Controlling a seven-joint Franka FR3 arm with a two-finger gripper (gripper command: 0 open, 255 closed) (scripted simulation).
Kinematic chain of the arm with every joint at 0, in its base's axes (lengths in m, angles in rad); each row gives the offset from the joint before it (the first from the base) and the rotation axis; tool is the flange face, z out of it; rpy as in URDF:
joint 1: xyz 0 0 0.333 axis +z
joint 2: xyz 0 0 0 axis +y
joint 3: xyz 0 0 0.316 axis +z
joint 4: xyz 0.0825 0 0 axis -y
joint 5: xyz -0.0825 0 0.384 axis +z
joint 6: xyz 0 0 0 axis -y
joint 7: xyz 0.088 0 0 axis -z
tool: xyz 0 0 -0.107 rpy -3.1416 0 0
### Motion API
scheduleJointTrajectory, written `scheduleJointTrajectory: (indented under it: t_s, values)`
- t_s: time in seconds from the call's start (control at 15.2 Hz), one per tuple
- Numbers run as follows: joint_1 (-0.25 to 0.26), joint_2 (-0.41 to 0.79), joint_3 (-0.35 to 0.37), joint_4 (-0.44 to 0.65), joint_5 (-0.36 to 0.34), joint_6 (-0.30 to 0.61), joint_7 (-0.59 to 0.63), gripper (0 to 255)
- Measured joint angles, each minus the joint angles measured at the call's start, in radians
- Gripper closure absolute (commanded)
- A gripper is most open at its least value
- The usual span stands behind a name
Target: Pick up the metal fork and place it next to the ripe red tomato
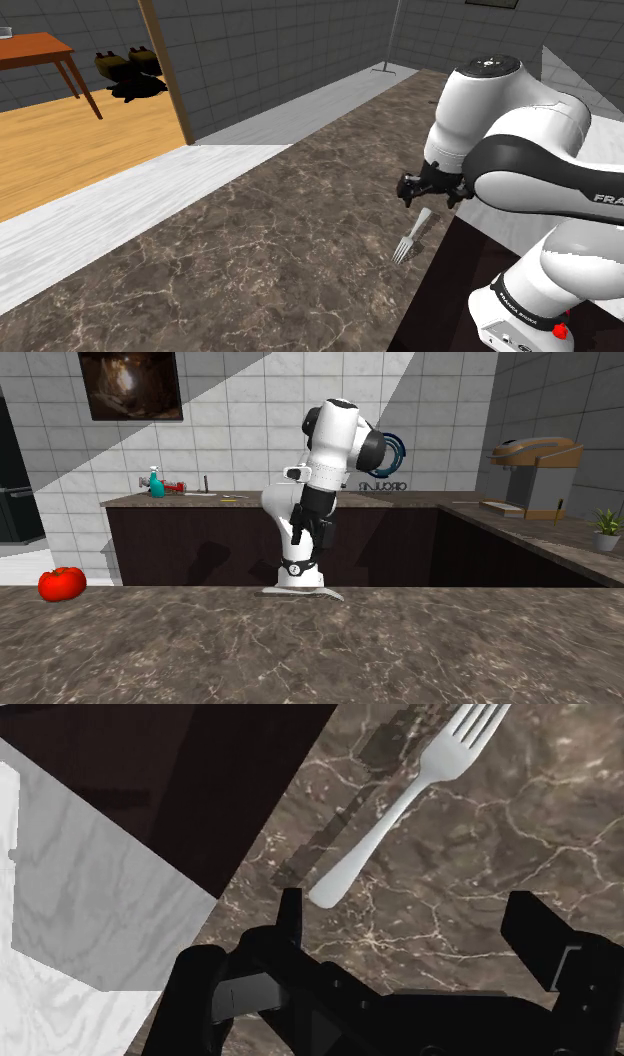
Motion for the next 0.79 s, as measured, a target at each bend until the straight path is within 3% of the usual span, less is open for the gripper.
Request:
scheduleJointTrajectory:
  t_s: [0.33,0.79]
  values:
    - [-0.052,0.115,0.205,-0.031,0.133,0.131,0.286,0]
    - [-0.089,0.208,0.294,-0.081,0.18,0.271,0.342,0]
